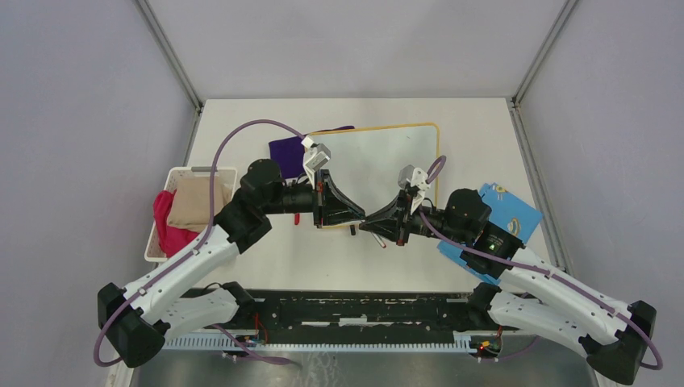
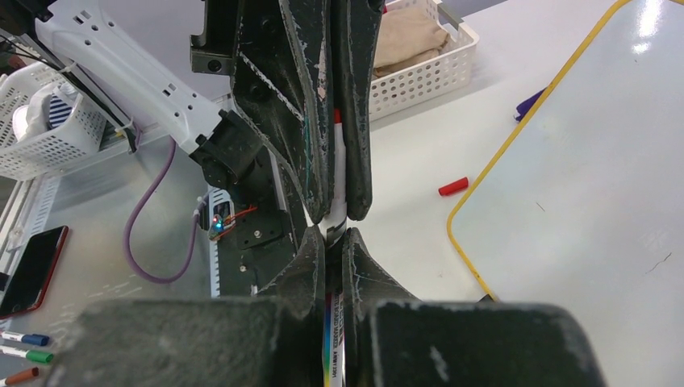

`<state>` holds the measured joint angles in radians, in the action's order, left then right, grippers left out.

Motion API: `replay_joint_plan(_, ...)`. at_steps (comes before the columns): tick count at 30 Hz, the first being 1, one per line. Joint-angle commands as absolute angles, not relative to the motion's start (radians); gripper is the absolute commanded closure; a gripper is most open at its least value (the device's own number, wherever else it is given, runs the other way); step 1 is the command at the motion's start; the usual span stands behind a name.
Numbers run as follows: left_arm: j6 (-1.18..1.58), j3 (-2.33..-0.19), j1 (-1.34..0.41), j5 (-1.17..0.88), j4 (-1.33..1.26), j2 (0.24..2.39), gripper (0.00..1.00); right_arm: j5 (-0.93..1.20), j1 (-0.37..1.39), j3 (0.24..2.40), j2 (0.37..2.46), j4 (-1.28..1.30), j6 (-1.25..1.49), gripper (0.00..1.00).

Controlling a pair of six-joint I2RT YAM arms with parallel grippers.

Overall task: Write a sentence on the whiteboard
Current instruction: Adjust the whiteboard marker.

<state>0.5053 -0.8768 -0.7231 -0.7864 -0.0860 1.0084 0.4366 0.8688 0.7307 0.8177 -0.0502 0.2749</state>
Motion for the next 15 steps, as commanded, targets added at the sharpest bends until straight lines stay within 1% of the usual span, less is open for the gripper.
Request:
replay_joint_plan(1,0.519,-0.881,-0.736,-0.772,-0.149,0.974,0.98,0.436,0.868,0.735,0.801,-0.101,0.275,0.99)
replay_joint_plan(2,0.521,-0.879,-0.735,-0.760,-0.153,0.969,0.98,0.439,0.868,0.736,0.798,-0.101,0.277,0.93)
replay_joint_plan(4,0.524,-0.882,-0.735,-0.722,-0.156,0.955,0.98,0.432,0.868,0.741,0.787,-0.104,0.278,0.68)
replay_joint_plan(5,0.525,-0.885,-0.735,-0.702,-0.159,0.949,0.98,0.421,0.867,0.741,0.778,-0.112,0.282,0.58)
replay_joint_plan(7,0.527,-0.895,-0.735,-0.654,-0.160,0.934,0.98,0.404,0.868,0.748,0.764,-0.121,0.284,0.44)
replay_joint_plan(9,0.531,-0.911,-0.735,-0.587,-0.160,0.917,0.98,0.380,0.866,0.766,0.751,-0.124,0.284,0.37)
replay_joint_plan(10,0.538,-0.917,-0.735,-0.544,-0.161,0.906,0.98,0.366,0.868,0.771,0.743,-0.129,0.286,0.36)
replay_joint_plan(15,0.589,-0.948,-0.735,-0.310,-0.186,0.829,0.98,0.264,0.867,0.780,0.683,-0.195,0.281,0.32)
